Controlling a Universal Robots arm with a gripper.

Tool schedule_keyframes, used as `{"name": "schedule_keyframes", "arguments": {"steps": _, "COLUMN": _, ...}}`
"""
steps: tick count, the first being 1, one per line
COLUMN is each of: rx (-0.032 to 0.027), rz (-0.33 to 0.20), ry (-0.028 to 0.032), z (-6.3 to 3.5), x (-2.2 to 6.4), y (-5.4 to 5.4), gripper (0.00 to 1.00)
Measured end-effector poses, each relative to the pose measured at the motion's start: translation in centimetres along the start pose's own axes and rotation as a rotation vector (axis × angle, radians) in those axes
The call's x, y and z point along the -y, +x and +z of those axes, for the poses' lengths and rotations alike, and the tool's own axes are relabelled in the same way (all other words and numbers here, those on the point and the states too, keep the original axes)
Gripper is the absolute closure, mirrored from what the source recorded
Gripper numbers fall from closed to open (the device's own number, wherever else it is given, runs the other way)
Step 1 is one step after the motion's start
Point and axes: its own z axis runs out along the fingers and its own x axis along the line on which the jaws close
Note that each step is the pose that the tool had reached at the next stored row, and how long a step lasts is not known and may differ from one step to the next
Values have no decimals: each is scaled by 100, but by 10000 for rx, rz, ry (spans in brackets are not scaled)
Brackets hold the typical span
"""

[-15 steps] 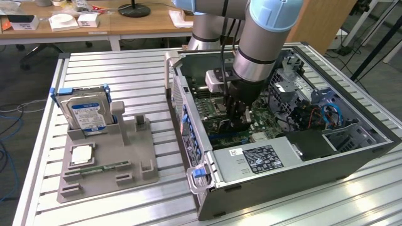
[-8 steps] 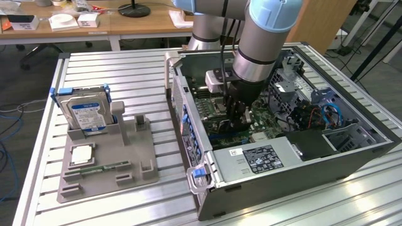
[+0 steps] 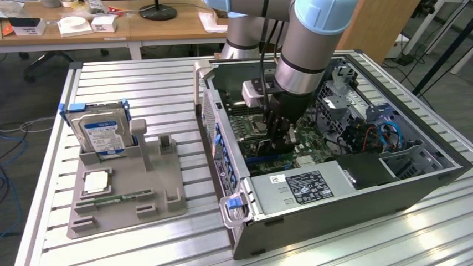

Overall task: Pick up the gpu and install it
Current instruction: 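Insert the gpu into the slot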

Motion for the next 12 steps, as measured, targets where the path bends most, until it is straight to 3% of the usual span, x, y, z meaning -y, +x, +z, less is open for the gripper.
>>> {"name": "schedule_keyframes", "arguments": {"steps": 12, "rx": -6, "rz": 2, "ry": 0, "z": 1, "x": 10, "y": 0, "gripper": 74}}
